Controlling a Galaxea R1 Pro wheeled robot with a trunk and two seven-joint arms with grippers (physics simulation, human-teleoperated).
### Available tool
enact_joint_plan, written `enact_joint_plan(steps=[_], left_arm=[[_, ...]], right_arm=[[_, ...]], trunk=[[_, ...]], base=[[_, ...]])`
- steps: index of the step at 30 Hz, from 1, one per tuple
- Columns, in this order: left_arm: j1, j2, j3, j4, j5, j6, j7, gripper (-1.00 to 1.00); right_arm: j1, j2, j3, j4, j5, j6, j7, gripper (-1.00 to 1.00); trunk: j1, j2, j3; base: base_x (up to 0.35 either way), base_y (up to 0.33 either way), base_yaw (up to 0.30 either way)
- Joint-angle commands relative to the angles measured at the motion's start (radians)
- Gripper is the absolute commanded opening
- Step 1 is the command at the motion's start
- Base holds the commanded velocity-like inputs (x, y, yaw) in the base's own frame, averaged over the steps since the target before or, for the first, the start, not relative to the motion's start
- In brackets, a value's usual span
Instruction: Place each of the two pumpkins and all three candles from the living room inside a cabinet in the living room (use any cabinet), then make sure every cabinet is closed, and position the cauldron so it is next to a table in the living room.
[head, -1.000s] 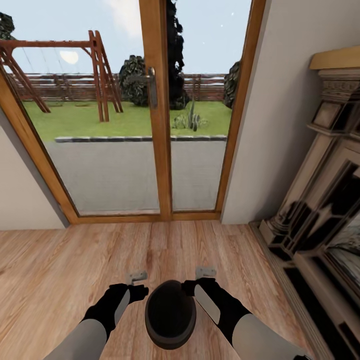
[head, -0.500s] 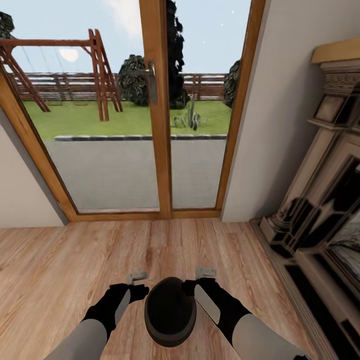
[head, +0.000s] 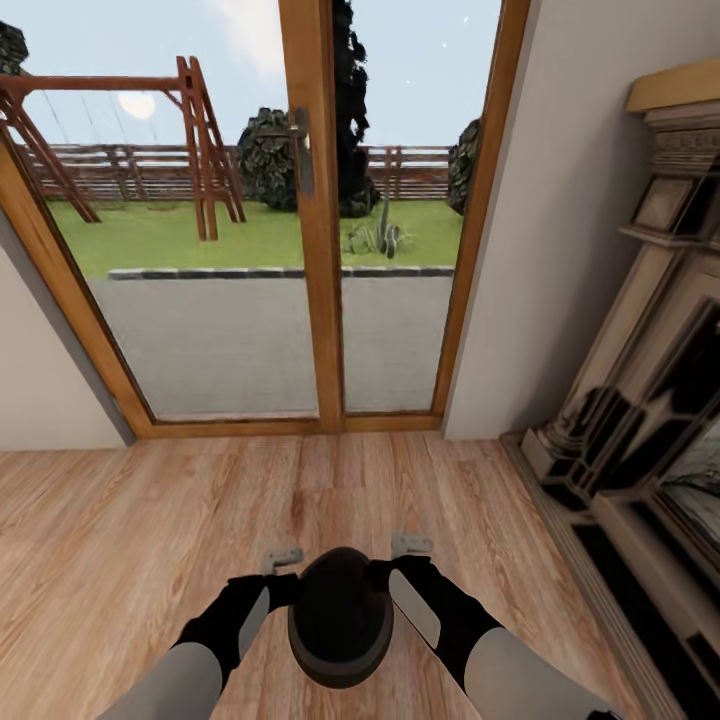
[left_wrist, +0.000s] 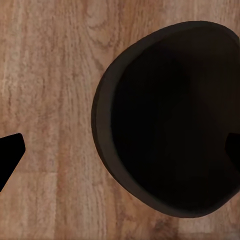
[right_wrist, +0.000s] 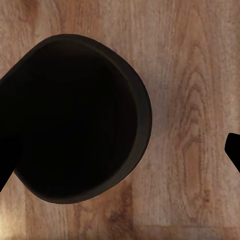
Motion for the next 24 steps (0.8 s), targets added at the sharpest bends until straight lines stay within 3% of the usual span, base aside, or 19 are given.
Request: enact_joint_plan(steps=[1, 24], left_arm=[[0.000, -0.001, 0.000, 0.002, 0.000, -0.002, 0.000, 1.00], [0.000, -0.008, 0.000, 0.004, -0.001, -0.006, 0.000, 1.00]], right_arm=[[0.000, 0.000, 0.000, 0.000, 0.000, 0.000, 0.000, 1.00], [0.000, 0.000, 0.000, 0.000, 0.002, 0.000, 0.000, 1.00]], trunk=[[0.004, -0.007, -0.003], [0.092, -0.168, -0.075]], base=[[0.000, 0.000, 0.000], [0.000, 0.000, 0.000]])
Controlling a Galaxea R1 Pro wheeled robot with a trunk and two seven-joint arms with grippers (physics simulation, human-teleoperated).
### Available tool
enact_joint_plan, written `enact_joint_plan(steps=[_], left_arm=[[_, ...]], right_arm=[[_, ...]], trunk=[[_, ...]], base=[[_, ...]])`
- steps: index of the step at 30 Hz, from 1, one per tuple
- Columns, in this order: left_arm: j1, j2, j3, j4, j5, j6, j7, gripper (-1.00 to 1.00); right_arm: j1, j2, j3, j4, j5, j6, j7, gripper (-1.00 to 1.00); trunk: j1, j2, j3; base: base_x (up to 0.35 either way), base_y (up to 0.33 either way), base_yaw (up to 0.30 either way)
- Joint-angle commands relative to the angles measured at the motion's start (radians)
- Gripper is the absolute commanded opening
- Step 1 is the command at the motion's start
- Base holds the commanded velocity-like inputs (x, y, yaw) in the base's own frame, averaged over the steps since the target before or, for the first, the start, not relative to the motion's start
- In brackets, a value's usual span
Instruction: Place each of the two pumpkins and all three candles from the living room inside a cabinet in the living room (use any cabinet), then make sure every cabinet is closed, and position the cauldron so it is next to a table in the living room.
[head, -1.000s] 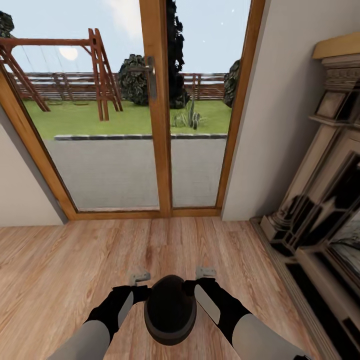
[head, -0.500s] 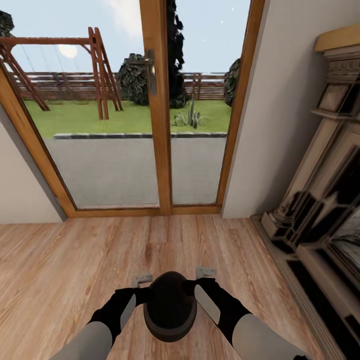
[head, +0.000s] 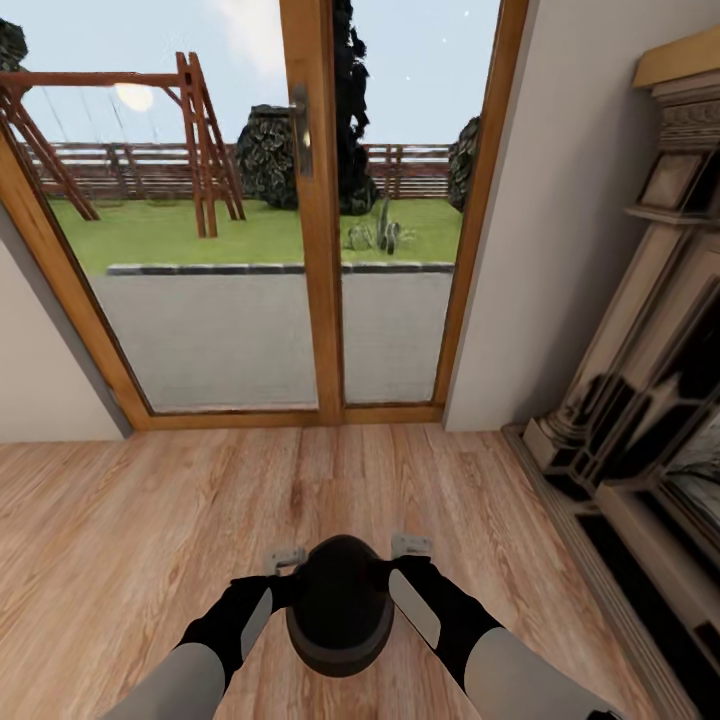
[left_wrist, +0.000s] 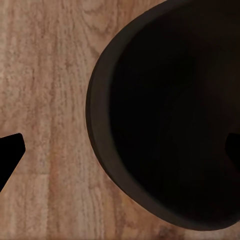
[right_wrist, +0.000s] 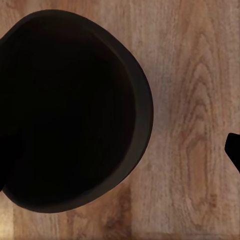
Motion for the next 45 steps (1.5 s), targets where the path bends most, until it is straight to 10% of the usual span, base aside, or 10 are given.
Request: enact_joint_plan(steps=[1, 45], left_arm=[[0.000, 0.000, 0.000, 0.000, 0.000, 0.000, 0.000, 1.00], [0.000, 0.000, 0.000, 0.000, 0.000, -0.003, 0.000, 1.00]], right_arm=[[0.000, 0.000, 0.000, 0.000, 0.001, 0.000, 0.000, 1.00], [0.000, 0.000, 0.002, -0.002, 0.014, -0.003, 0.001, 1.00]], trunk=[[0.004, -0.007, -0.003], [0.170, -0.311, -0.142]], base=[[0.000, 0.000, 0.000], [0.000, 0.000, 0.000]])
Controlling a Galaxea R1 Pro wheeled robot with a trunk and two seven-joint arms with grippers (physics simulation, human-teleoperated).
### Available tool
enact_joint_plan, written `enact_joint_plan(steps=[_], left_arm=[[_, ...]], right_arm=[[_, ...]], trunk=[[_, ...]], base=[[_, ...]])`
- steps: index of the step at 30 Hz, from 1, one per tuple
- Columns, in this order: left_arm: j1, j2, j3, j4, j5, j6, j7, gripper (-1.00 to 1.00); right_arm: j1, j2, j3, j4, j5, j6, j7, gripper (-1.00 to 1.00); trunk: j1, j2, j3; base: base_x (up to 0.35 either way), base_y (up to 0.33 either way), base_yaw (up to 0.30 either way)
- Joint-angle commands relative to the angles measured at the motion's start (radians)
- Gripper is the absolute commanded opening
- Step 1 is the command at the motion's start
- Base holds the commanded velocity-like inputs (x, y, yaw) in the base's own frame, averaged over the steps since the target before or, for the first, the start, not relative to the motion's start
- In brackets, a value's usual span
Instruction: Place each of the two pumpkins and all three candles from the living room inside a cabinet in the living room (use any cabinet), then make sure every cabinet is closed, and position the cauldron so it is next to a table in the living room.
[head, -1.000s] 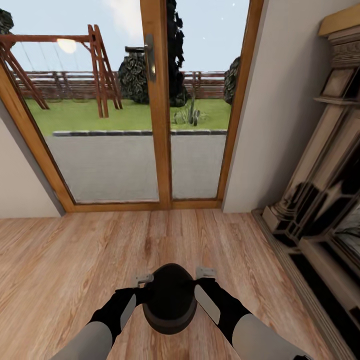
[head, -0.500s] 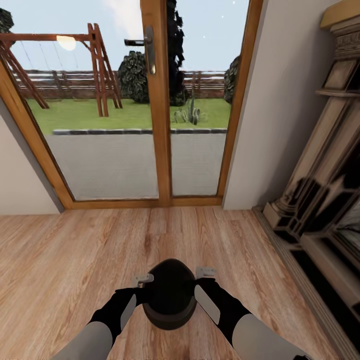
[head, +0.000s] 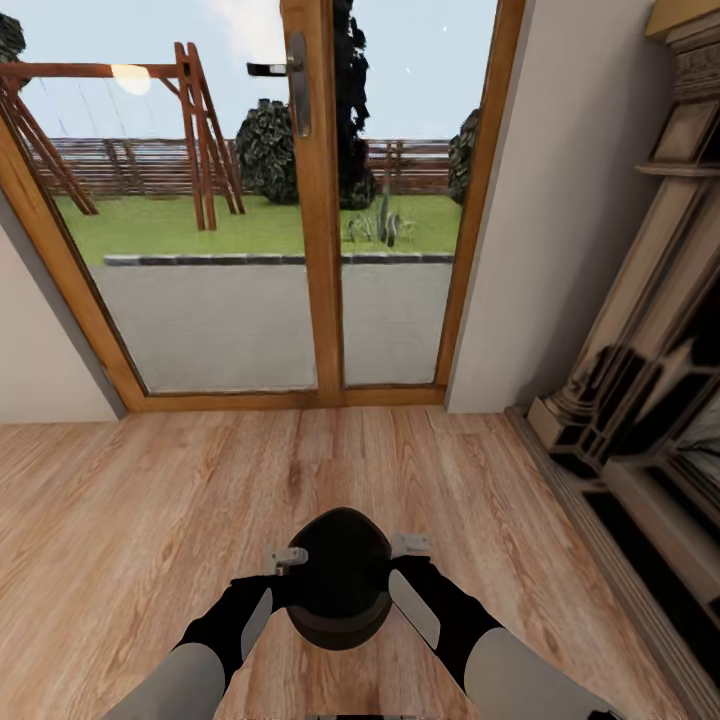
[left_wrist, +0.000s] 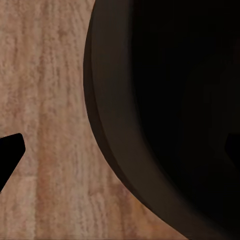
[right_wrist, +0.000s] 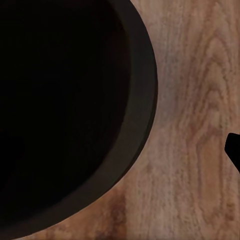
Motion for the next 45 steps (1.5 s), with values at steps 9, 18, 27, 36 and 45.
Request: enact_joint_plan(steps=[9, 18, 27, 36, 45], left_arm=[[0.000, 0.000, 0.000, 0.000, 0.000, 0.000, 0.000, 1.00], [0.000, -0.001, 0.000, 0.000, 0.000, 0.000, 0.000, 1.00], [0.001, -0.001, 0.000, 0.000, 0.000, 0.000, 0.000, 1.00], [0.001, -0.002, 0.000, 0.000, 0.000, 0.000, 0.000, 1.00], [0.001, -0.001, 0.000, 0.000, 0.000, 0.000, -0.001, 1.00]], right_arm=[[0.000, 0.000, 0.000, 0.000, 0.002, 0.000, -0.001, 1.00], [0.000, 0.000, 0.000, 0.002, 0.002, 0.000, -0.001, 1.00], [0.000, 0.000, 0.000, 0.004, 0.002, -0.003, -0.001, 1.00], [-0.002, 0.000, 0.011, 0.045, 0.010, -0.081, -0.002, 1.00], [-0.003, 0.000, 0.015, 0.120, 0.033, -0.142, -0.001, 1.00]], trunk=[[0.004, -0.002, -0.035], [0.008, -0.004, -0.070], [0.009, -0.005, -0.074], [0.009, -0.005, -0.074], [0.009, -0.005, -0.074]], base=[[0.000, 0.000, 0.000], [0.000, 0.000, 0.000], [0.000, 0.000, 0.000], [0.000, 0.000, 0.000], [0.000, 0.000, 0.000]])
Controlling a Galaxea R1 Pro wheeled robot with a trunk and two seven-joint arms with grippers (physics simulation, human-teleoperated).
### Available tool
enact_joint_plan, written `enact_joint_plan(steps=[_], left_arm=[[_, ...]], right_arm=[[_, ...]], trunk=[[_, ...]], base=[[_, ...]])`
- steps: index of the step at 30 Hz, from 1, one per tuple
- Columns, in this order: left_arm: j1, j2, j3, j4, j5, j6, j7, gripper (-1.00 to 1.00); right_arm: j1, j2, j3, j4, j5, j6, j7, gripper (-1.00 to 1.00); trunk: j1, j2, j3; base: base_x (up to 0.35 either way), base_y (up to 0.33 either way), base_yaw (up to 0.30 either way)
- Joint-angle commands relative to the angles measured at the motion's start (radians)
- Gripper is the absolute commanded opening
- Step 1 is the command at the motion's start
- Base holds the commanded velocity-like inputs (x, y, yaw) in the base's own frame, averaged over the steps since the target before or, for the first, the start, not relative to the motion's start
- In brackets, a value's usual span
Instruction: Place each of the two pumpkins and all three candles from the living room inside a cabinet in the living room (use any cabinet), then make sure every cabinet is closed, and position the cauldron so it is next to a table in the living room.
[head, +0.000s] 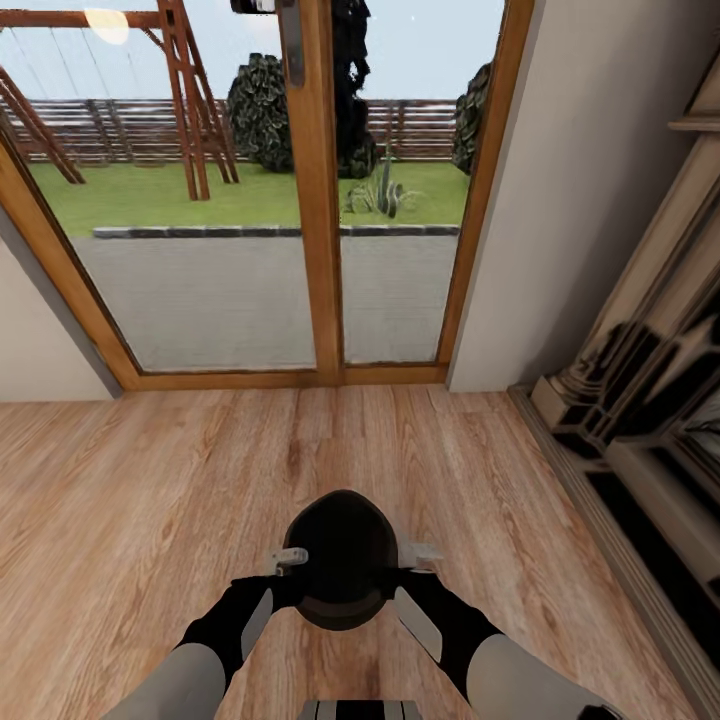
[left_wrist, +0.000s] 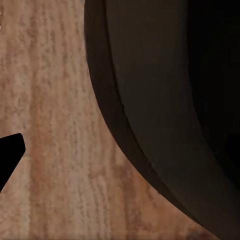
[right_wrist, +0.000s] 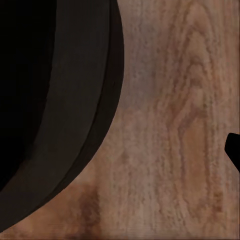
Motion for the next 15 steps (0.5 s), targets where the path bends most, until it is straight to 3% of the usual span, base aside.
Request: enact_joint_plan(steps=[1, 15], left_arm=[[0.000, 0.000, 0.000, 0.000, 0.000, 0.001, 0.000, 1.00], [0.000, 0.001, 0.000, -0.001, 0.000, 0.001, -0.001, 1.00]], right_arm=[[0.000, 0.000, 0.000, 0.007, 0.002, -0.001, -0.001, 1.00], [0.000, 0.000, 0.000, 0.017, 0.004, -0.004, -0.003, 1.00]], trunk=[[0.000, 0.000, 0.000], [0.000, 0.000, 0.000]], base=[[0.000, 0.000, 0.000], [0.000, 0.000, 0.000]])
